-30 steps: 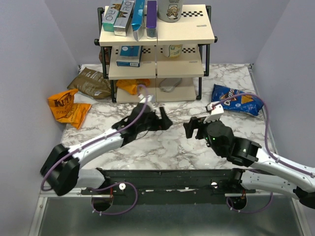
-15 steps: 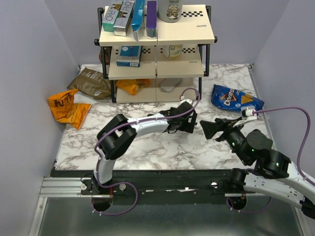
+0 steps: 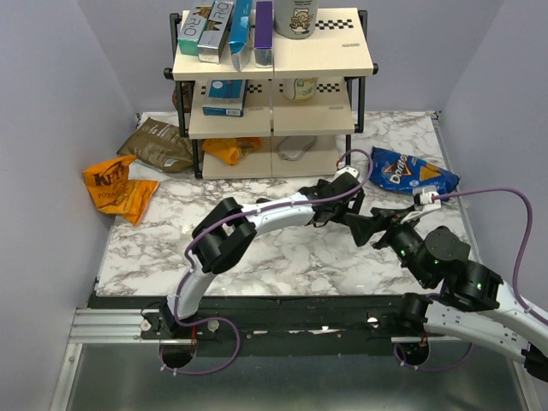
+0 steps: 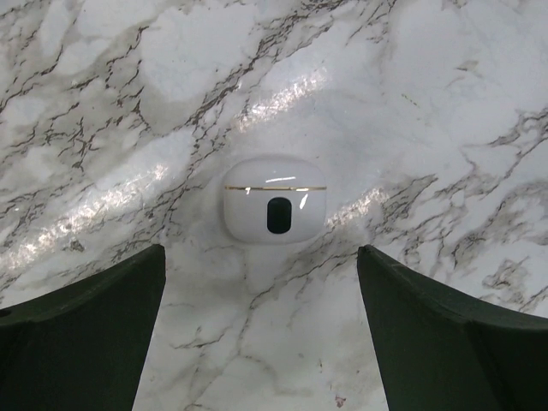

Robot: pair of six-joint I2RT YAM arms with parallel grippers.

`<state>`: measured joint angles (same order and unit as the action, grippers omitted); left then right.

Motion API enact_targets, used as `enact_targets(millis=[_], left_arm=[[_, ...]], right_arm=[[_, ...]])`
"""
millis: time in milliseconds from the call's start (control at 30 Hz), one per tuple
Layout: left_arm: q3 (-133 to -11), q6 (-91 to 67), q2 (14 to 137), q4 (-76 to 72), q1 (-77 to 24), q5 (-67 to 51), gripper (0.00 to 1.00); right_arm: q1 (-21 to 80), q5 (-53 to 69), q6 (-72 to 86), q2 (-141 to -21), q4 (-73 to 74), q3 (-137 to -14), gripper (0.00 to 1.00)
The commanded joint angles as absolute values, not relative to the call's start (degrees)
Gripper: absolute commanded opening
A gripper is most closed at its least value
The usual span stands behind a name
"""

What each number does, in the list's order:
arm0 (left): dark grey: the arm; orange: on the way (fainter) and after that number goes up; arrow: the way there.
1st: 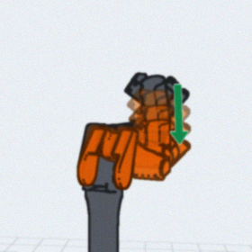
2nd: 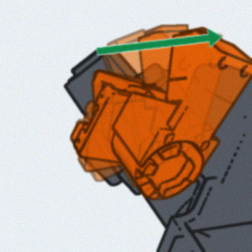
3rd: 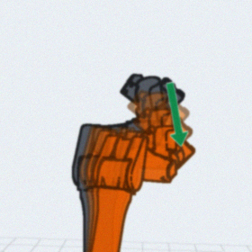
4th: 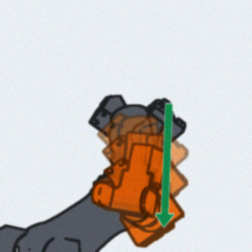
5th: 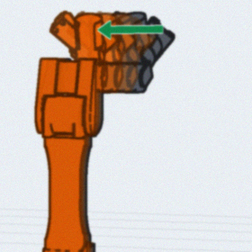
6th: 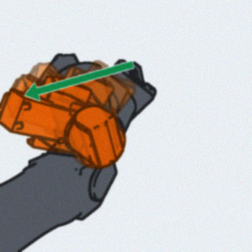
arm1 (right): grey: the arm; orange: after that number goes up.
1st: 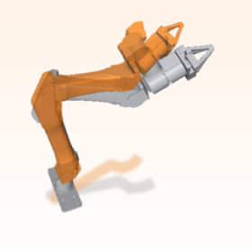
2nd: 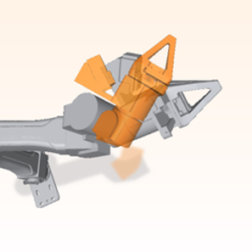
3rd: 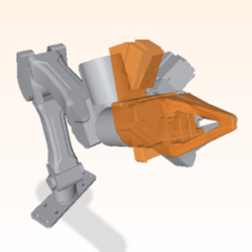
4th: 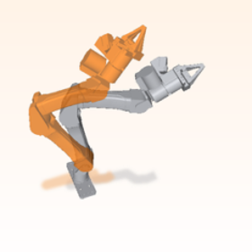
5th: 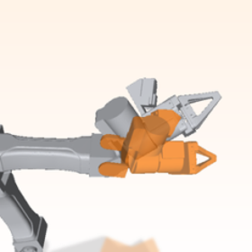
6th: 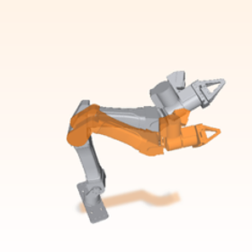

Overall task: Insert the wireless bluetooth earbuds into the charging case
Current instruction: Pick up the charging case at the center of the board.

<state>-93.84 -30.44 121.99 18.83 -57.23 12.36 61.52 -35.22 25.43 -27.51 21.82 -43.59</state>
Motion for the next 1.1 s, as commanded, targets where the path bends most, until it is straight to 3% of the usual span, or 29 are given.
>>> enact_targets(millis=[0, 267, 767, 1067], left_arm=[[-99.4, -30.3, 127.6, 23.8, -57.7, 14.9, 0.99], [-104.8, -29.3, 131.6, 25.8, -58.1, 16.3, 0.99], [-108.5, -27.4, 135.6, 29.7, -58.4, 16.7, 0.84], [-106.2, -26.6, 134.7, 27.1, -58.5, 14.6, 0.63]], right_arm=[[61.4, -33.8, 24.8, -27.7, 19.5, -43.9, 0.89], [61.5, -32.7, 24.2, -27.7, 19.2, -44.4, 0.89], [61.5, -33.2, 23.8, -26.5, 19.2, -43.4, 0.89], [61.5, -33.2, 24.3, -26.3, 19.3, -43.4, 0.89]])
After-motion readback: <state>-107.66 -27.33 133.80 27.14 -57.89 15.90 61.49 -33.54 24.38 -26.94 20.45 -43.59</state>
